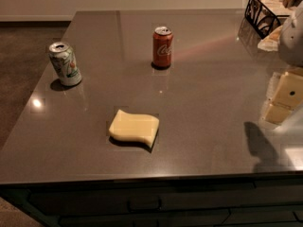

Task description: Pick sponge

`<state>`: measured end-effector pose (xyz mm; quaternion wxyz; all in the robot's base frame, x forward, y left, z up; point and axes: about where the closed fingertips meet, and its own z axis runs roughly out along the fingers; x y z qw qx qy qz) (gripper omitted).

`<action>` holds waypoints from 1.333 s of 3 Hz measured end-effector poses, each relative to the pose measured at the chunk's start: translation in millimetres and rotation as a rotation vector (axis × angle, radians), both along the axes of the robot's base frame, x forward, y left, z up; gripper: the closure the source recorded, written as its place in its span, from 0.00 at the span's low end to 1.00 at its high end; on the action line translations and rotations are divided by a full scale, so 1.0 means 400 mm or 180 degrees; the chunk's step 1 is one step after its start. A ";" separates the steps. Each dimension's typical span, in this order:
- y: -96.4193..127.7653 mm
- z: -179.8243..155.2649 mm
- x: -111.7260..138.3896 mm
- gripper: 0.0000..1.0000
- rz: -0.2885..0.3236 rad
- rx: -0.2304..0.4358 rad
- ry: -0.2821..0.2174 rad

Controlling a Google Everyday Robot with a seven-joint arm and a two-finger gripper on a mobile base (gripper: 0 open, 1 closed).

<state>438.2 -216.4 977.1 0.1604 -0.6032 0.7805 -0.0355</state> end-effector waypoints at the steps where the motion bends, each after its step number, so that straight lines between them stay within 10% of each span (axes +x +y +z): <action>1: 0.000 0.000 0.000 0.00 0.0000 0.0000 0.0000; 4: 0.333 -0.180 -0.001 0.00 0.0339 0.0342 0.0168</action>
Offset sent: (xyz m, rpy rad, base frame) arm -0.0081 0.0968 -0.0616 0.0684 0.0528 0.0781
